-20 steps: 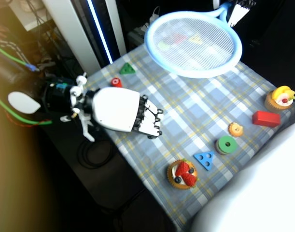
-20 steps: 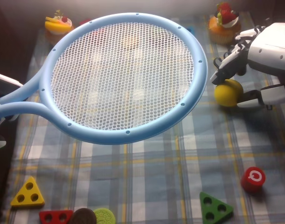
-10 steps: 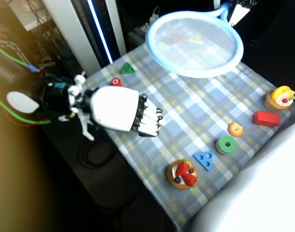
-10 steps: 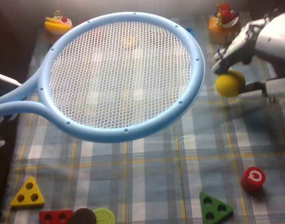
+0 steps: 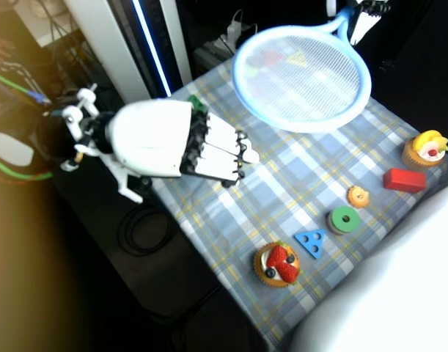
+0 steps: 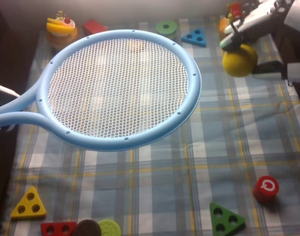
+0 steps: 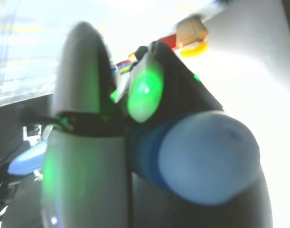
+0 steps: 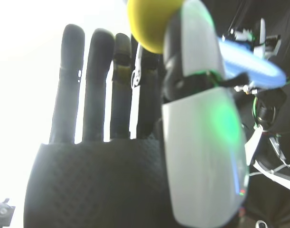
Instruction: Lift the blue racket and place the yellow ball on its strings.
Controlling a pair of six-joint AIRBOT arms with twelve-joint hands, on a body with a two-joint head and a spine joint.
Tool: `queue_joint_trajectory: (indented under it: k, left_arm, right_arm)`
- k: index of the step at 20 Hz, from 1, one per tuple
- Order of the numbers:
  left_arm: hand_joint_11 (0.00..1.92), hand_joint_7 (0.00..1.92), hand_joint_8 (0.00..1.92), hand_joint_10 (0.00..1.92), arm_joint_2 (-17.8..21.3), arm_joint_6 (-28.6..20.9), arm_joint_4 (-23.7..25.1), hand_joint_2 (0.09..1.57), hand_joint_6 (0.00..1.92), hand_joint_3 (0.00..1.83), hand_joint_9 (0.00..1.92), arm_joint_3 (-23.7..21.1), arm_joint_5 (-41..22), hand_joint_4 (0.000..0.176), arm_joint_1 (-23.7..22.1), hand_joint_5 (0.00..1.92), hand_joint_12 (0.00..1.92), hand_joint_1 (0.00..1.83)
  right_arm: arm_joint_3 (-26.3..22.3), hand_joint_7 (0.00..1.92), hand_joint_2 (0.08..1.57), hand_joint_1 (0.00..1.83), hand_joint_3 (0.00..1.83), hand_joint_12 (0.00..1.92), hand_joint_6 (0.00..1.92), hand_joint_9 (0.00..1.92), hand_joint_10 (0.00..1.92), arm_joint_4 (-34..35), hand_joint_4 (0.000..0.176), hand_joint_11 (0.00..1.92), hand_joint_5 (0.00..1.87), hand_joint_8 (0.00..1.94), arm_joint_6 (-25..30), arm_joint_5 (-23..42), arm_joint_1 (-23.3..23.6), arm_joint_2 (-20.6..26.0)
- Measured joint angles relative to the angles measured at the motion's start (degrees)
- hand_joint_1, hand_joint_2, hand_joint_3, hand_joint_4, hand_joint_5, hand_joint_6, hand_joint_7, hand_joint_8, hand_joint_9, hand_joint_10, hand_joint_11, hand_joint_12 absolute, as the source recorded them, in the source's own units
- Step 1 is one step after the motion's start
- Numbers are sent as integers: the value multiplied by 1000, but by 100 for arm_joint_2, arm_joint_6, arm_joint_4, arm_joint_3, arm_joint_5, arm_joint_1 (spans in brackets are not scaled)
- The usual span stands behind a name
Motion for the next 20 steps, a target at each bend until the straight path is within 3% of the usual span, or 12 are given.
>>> queue_joint_trajectory:
  k: [2, 3, 4, 6, 7, 8, 9, 11, 14, 18, 20]
  left_arm:
    - [1591, 1188, 1921, 1921, -11, 26, 0, 1281, 1921, 0, 1438, 26, 22, 176, -68, 905, 1921, 1787]
    - [1599, 1175, 1921, 1921, -70, 125, -20, 1245, 1921, 0, 1451, 66, 50, 176, -146, 869, 1921, 1792]
    - [1610, 1180, 1921, 1921, -114, 197, -74, 1240, 1921, 0, 1471, 72, 114, 176, -203, 850, 1921, 1781]
    - [1625, 1178, 1921, 1921, -212, 433, -59, 1251, 1921, 0, 1496, 83, 212, 176, -326, 844, 1921, 1767]
    - [1631, 1197, 1921, 1921, -284, 627, -52, 1269, 1921, 0, 1525, 83, 280, 176, -433, 852, 1921, 1698]
    - [1631, 1197, 1921, 1921, -319, 743, -13, 1269, 1921, 0, 1525, 83, 306, 176, -479, 852, 1921, 1698]
    - [1619, 1162, 1921, 1921, -350, 750, 2, 1250, 1921, 0, 1474, 83, 308, 176, -483, 809, 1921, 1695]
    - [1613, 1164, 1921, 1921, -385, 769, 22, 1240, 1921, 0, 1448, 131, 398, 176, -522, 827, 1921, 1683]
    - [1638, 1202, 1921, 1921, -459, 769, 57, 1247, 1921, 0, 1473, 190, 422, 176, -647, 890, 1921, 1719]
    - [1664, 1211, 1921, 1921, -511, 769, 140, 1231, 1921, 0, 1515, 269, 457, 176, -774, 884, 1921, 1726]
    - [1667, 1210, 1921, 1921, -520, 774, 142, 1202, 1921, 0, 1516, 273, 466, 176, -852, 942, 1921, 1759]
  right_arm:
    - [11, 828, 1155, 1208, 1, 1113, 923, 813, 688, -122, 0, 583, 985, 1289, -44, 59, 297, -42]
    - [35, 867, 1151, 1332, 0, 1070, 947, 796, 1115, -280, 0, 583, 962, 1260, -44, 79, 533, -125]
    - [66, 846, 1158, 1352, 2, 1081, 954, 765, 1257, -485, 0, 584, 944, 1309, -44, 72, 678, -214]
    - [66, 809, 1175, 1353, 0, 1123, 919, 732, 1337, -785, 0, 547, 932, 1395, -42, -22, 911, -341]
    - [68, 873, 1128, 1263, 0, 1364, 605, 772, 1132, -992, 0, 611, 1090, 1369, -15, -87, 1043, -409]
    - [94, 873, 1128, 1263, 0, 1364, 605, 772, 1132, -1123, 0, 611, 1090, 1369, 63, -114, 1128, -446]
    - [120, 931, 1103, 1250, 0, 1402, 613, 837, 1049, -1266, 0, 668, 1124, 1235, 92, -175, 1213, -476]
    - [136, 949, 1094, 1263, 0, 1489, 528, 837, 1105, -1403, 0, 674, 1156, 1240, 116, -264, 1263, -496]
    - [138, 946, 1093, 1271, 0, 1585, 402, 803, 1126, -1714, 0, 524, 1194, 1277, 286, -435, 1261, -579]
    - [136, 896, 1110, 1266, 1, 1500, 463, 799, 1117, -1926, 0, 597, 1161, 1349, 509, -433, 1261, -616]
    - [138, 931, 1097, 1271, 0, 1426, 456, 814, 1059, -1998, 0, 610, 1177, 1289, 544, -470, 1263, -651]
